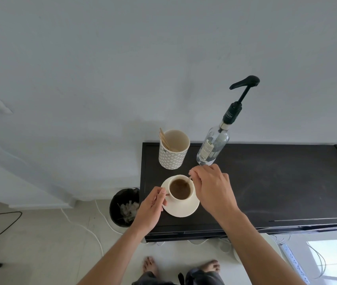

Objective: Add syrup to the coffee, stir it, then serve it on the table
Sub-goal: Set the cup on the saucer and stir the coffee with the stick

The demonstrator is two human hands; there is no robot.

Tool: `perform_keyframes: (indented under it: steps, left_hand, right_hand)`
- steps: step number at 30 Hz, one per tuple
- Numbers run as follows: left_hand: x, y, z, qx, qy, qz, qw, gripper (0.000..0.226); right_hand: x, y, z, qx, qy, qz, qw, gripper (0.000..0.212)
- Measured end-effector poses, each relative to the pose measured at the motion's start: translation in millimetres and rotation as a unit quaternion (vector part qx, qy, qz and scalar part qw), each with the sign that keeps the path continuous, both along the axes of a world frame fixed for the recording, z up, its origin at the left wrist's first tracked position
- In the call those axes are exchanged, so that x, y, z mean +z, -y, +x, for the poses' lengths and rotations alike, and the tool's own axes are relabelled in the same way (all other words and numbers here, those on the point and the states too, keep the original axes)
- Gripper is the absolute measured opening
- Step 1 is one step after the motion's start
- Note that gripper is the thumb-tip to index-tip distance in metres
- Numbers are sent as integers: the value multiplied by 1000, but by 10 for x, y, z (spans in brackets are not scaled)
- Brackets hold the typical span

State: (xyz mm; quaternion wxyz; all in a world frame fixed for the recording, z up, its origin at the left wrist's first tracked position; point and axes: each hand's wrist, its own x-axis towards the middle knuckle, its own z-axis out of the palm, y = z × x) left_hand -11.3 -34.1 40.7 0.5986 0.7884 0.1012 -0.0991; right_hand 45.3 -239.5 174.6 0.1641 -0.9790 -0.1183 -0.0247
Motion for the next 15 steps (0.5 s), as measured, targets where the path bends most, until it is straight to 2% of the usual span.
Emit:
perform_keyframes:
  steps: [2, 4, 7, 9, 13, 15]
  left_hand:
    - [-3, -4, 3, -2, 2, 1, 1000, 34]
    - [-4, -3, 2, -3, 0, -1, 1000, 34]
    - [-7, 2, 2, 1, -1, -3, 1000, 34]
    - [-3, 7, 1, 2, -1, -5, 1000, 34]
    - [14, -3, -5, -1, 0, -5, 1000, 33]
    - [16, -5, -3, 0, 0, -6, 1000, 34]
  right_hand:
    - [-14, -20, -31, 48, -40, 42, 997, 21]
    - [-18, -44, -57, 68, -52, 27, 996, 23]
    - [-43, -51, -63, 15, 4, -38, 999, 25]
    - [-52, -50, -53, -10, 14, -46, 999, 23]
    - [-78, -44, -63, 38, -32, 46, 998, 19]
    - [-56, -31, -55, 43, -44, 51, 997, 21]
